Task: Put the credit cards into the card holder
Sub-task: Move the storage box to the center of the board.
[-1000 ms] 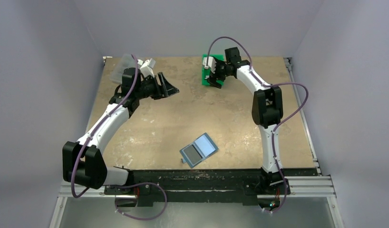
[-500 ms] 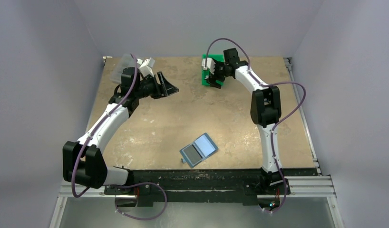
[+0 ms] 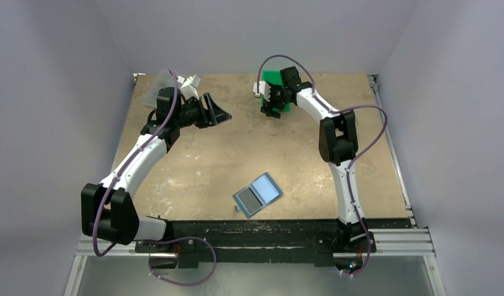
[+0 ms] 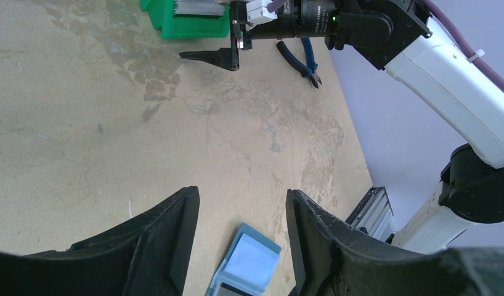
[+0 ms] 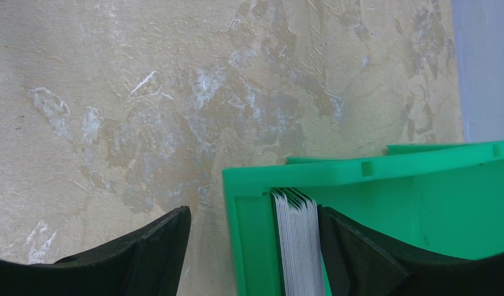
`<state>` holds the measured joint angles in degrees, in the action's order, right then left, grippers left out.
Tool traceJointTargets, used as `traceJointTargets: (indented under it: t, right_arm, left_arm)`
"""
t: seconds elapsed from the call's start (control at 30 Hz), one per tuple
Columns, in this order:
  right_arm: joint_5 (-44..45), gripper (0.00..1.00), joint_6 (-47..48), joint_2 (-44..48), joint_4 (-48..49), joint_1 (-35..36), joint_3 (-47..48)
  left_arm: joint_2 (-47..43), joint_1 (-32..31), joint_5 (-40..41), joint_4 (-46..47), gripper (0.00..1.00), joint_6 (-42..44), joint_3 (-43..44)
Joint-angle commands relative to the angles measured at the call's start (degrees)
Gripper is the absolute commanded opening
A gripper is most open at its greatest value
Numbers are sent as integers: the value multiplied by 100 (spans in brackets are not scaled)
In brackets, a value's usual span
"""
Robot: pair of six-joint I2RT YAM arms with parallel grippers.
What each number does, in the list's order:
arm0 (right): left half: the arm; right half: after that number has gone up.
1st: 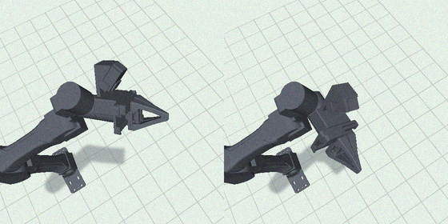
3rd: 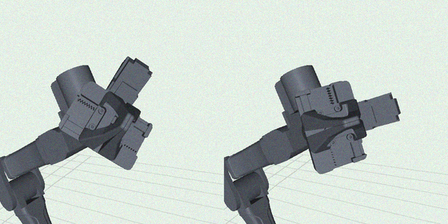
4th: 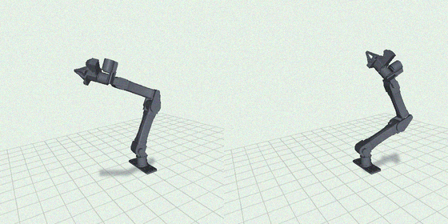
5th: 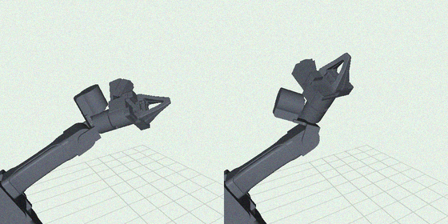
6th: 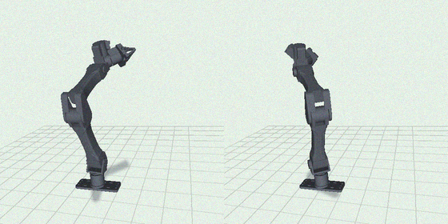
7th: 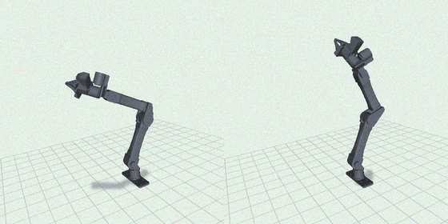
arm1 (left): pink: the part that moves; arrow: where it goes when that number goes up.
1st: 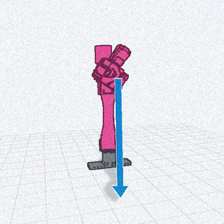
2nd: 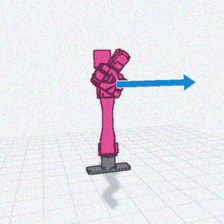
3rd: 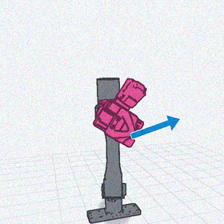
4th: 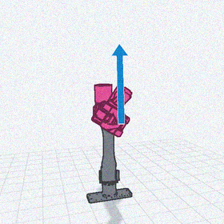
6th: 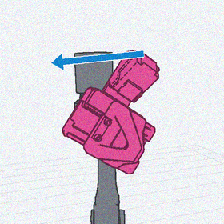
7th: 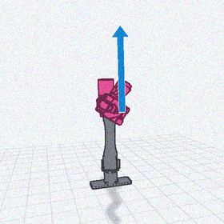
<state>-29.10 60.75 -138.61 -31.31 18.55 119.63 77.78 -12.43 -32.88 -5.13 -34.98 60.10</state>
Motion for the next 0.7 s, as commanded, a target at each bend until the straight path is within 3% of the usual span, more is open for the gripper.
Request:
traceJointTargets:
  t: [0.0,0.67]
  right_arm:
    - [101,81,90,27,-49,39,171]
    - [219,66,98,401,-125,42,-125]
  left_arm:
    - [-34,38,-156,311,57,-78,-33]
    - [-86,38,-187,386,57,-96,-67]
